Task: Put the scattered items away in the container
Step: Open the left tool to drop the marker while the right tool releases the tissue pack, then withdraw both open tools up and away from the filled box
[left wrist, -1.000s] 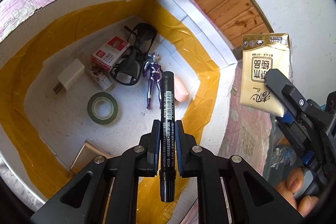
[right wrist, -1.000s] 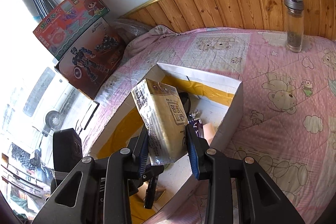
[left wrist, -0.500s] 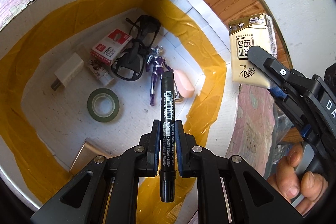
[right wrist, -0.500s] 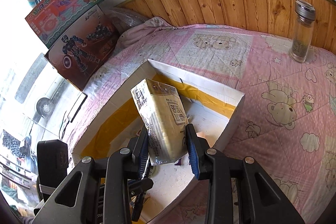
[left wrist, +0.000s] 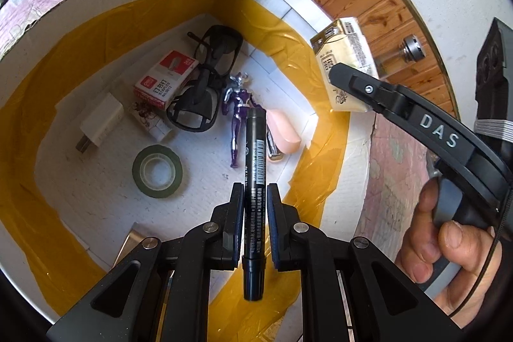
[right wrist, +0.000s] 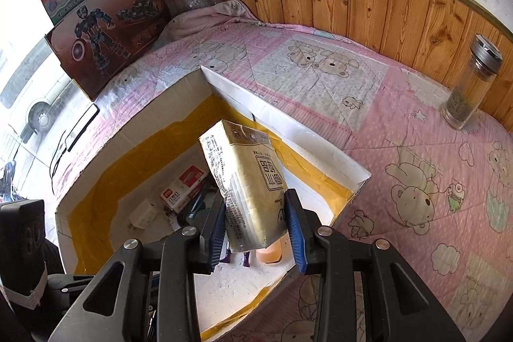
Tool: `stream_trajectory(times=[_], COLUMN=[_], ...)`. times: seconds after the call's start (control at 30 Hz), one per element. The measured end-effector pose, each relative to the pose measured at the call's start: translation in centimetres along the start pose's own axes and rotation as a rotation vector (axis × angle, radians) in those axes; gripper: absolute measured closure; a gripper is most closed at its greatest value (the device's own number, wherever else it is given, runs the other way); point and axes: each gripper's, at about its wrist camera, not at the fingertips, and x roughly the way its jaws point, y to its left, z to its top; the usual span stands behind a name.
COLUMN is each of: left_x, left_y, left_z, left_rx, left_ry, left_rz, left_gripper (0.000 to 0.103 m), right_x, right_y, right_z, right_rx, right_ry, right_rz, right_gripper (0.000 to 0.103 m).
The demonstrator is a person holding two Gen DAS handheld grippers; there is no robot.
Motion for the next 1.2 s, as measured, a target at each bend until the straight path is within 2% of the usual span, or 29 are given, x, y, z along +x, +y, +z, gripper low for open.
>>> stream_trajectory(times=[0.03, 0.07, 0.1, 0.13, 0.47, 0.57, 0.67, 1.0, 1.2], left_x=[0.0, -0.1, -0.3, -0.4, -1.6, -2.2, -2.7, -4.5, -5.9], left_y=[0.0, 0.0, 0.0, 0.0, -0.9, -1.3, -1.5, -1.4, -1.4], left_z=[0.0, 0.0, 0.0, 0.0, -0.8, -1.0, -1.2, -2.9, -3.9], left_rx=[-0.004, -0.003, 0.002, 0.010, 0.082, 0.107, 0.127, 0.195, 0.252], left_ry=[0.002, 0.002, -0.007, -0.015, -0.034, -0.052, -0.072, -0.144, -0.188], left_rz=[-0.005, 0.008, 0.025, 0.026, 0.032, 0.058, 0.091, 0.203, 0.244], left_gripper=[0.075, 0.058, 0.055, 0.056, 0.055, 0.055, 0.054, 0.049, 0.048], right_x=[0.4, 0.8, 0.9, 1.0, 0.2, -0.3, -1.0, -2.9, -4.2], right_y=[-0.1, -0.3, -0.4, -0.6, -0.7, -0.6, -0.4, 0.9, 2.3], right_z=[0.1, 0.1, 0.1, 0.1, -0.1, -0.2, -0.4, -2.0, -4.0], right_rx=[-0.001, -0.002, 0.001, 0.004, 0.036, 0.039, 0.043, 0.000, -0.060], right_ry=[0.011, 0.021, 0.020, 0.015, -0.005, -0.008, -0.017, -0.003, 0.011], right_rz=[-0.005, -0.009, -0.022, -0.041, -0.032, -0.027, -0.030, -0.015, -0.019], right_gripper=[0.062, 0.060, 0.058, 0.051, 0.048, 0.047, 0.041, 0.040, 0.040])
